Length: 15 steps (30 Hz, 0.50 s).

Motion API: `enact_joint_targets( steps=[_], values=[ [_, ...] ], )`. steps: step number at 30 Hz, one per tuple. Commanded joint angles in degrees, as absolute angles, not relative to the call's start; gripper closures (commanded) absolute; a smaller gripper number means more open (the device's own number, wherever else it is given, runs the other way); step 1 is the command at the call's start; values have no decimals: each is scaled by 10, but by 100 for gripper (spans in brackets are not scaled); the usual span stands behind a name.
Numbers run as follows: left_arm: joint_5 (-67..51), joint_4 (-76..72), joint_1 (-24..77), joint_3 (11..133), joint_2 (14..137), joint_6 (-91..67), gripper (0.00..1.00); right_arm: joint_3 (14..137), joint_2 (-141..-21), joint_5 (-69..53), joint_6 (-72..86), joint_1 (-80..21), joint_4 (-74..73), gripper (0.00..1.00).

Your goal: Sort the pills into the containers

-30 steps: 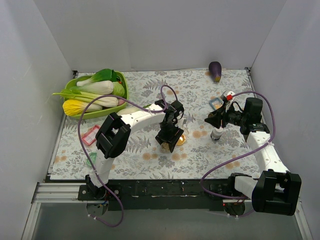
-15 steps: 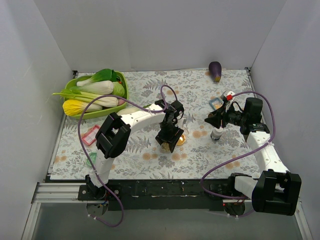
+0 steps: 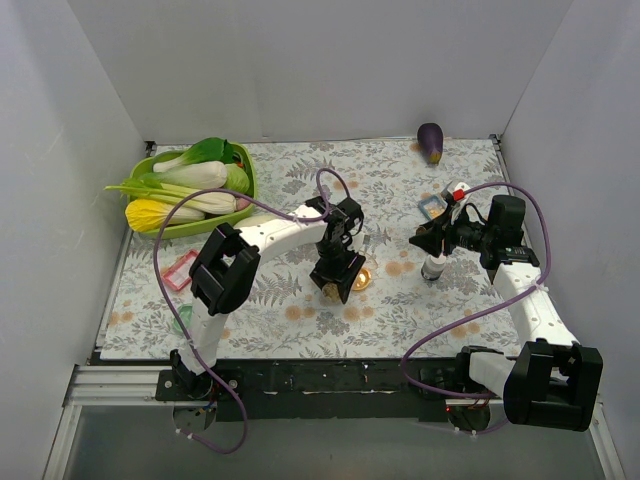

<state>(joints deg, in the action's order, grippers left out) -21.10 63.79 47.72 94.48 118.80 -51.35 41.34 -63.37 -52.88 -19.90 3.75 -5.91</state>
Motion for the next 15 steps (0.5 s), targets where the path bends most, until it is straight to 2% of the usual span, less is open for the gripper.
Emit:
enact_joint_targets(
  steps=[1, 15],
  values=[
    [-229, 634, 474, 943, 1153, -513, 100, 406, -635, -536, -206, 40, -47, 99],
    [-206, 549, 474, 856, 1094, -488, 100, 405, -635, -536, -207, 40, -47, 99]
  ],
)
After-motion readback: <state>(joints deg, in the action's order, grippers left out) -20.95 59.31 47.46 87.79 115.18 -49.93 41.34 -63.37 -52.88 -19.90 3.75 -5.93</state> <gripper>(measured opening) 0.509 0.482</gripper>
